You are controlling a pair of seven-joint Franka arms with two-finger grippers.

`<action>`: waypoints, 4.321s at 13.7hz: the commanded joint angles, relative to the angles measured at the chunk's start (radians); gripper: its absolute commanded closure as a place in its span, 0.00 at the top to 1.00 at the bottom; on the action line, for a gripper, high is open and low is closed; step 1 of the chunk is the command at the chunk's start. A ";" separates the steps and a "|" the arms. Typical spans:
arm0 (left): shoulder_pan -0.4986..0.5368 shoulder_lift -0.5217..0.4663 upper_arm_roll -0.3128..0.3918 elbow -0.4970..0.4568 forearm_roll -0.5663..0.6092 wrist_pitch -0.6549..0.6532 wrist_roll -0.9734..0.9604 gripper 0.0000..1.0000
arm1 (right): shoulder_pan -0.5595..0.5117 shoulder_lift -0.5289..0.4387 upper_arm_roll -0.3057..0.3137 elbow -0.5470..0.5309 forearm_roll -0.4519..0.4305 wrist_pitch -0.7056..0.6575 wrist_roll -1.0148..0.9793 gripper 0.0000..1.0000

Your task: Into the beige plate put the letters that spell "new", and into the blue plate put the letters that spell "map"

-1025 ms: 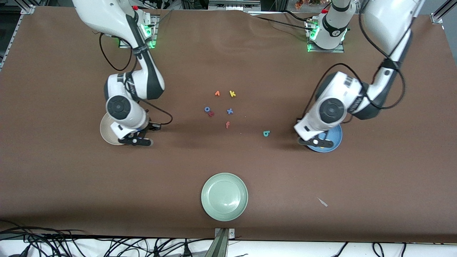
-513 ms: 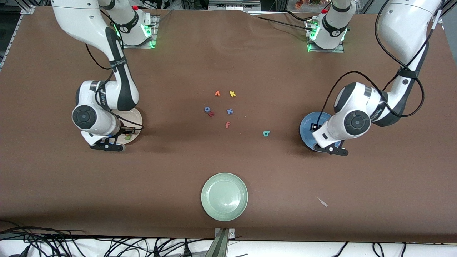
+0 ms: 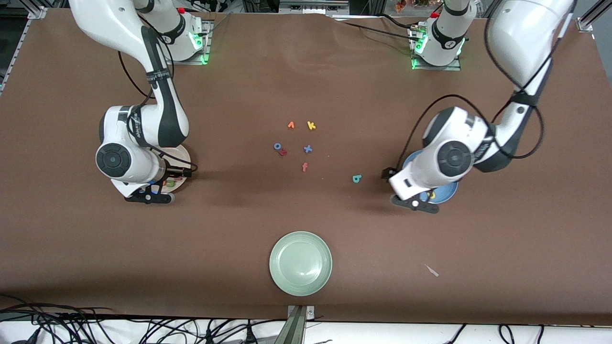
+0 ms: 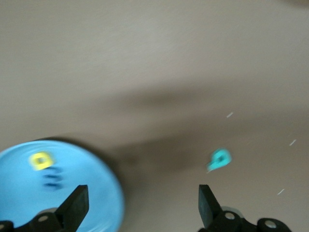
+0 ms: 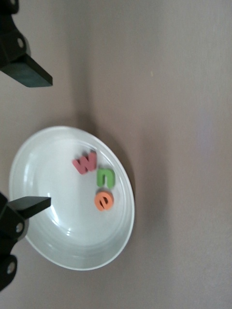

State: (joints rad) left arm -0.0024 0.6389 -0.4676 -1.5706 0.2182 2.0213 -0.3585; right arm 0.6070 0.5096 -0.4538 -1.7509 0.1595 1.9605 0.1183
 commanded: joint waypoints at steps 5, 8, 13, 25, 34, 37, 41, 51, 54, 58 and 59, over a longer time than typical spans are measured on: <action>-0.169 0.134 0.073 0.121 0.012 0.073 -0.232 1.00 | 0.051 -0.016 0.001 0.172 0.008 -0.287 0.056 1.00; -0.175 0.148 0.075 0.109 0.015 0.086 -0.217 1.00 | 0.059 -0.020 0.001 0.249 0.002 -0.371 0.031 1.00; -0.194 0.160 0.073 0.074 0.027 0.096 -0.134 1.00 | 0.016 -0.107 0.082 0.266 -0.017 -0.404 0.021 1.00; -0.192 0.150 0.058 -0.083 0.098 0.185 -0.126 0.90 | -0.345 -0.398 0.274 0.185 -0.103 -0.459 -0.129 1.00; -0.150 0.119 0.057 -0.081 0.098 0.168 -0.002 0.17 | -0.381 -0.456 0.325 0.114 -0.160 -0.440 -0.121 1.00; -0.128 0.076 0.058 -0.068 0.096 0.116 0.042 0.17 | -0.409 -0.450 0.325 0.137 -0.152 -0.453 -0.112 1.00; 0.004 -0.011 0.055 -0.077 0.079 0.031 0.266 0.19 | -0.403 -0.442 0.323 0.139 -0.155 -0.448 -0.089 1.00; 0.144 -0.152 0.043 -0.112 0.075 -0.124 0.411 1.00 | -0.391 -0.427 0.322 0.145 -0.161 -0.368 -0.066 1.00; 0.148 -0.208 0.041 -0.063 0.021 -0.157 0.415 1.00 | -0.391 -0.427 0.322 0.145 -0.161 -0.370 -0.066 1.00; 0.098 -0.318 0.149 0.069 -0.170 -0.249 0.414 1.00 | -0.391 -0.427 0.322 0.145 -0.161 -0.373 -0.066 1.00; 0.066 -0.371 0.223 0.069 -0.234 -0.266 0.414 1.00 | -0.391 -0.427 0.322 0.145 -0.161 -0.377 -0.066 1.00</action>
State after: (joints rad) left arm 0.1152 0.3504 -0.3566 -1.5227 0.0854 1.8105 0.0460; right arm 0.2162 0.0825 -0.1369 -1.6178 0.0156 1.5937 0.0376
